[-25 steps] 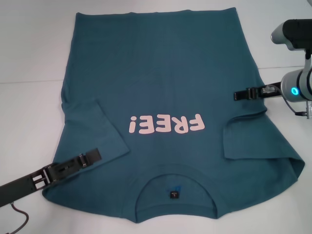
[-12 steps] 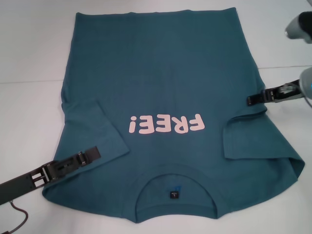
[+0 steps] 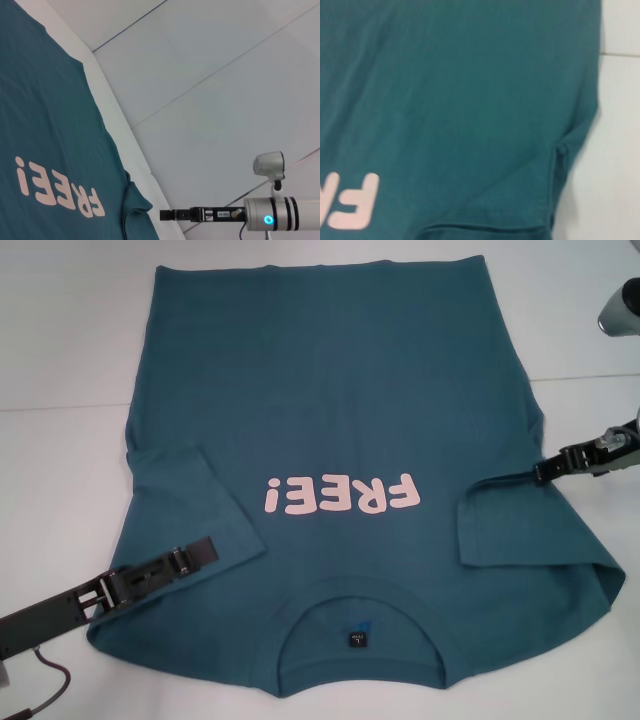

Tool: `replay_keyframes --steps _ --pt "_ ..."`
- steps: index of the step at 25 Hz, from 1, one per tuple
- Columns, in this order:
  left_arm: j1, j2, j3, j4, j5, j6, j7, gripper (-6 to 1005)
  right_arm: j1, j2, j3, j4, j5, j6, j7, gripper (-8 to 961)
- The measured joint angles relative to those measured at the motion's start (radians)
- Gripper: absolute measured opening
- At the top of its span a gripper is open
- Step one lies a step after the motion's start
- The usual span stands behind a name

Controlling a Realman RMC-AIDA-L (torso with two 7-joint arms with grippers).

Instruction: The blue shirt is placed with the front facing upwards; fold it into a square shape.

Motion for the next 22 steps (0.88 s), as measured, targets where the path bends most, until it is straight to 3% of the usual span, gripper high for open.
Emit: replay_keyframes --steps 13,18,22 --pt "0.0 -0.001 -0.002 0.0 0.0 0.0 0.002 844 0.006 -0.007 -0.016 -0.007 -0.066 0.037 0.055 895" --pt "0.002 -0.001 -0.003 -0.001 0.0 0.0 0.002 844 0.003 -0.007 -0.059 0.011 -0.067 0.095 0.055 895" --pt "0.007 -0.001 -0.006 -0.002 0.0 0.0 0.003 844 0.011 -0.019 -0.119 0.067 -0.067 0.131 0.055 895"
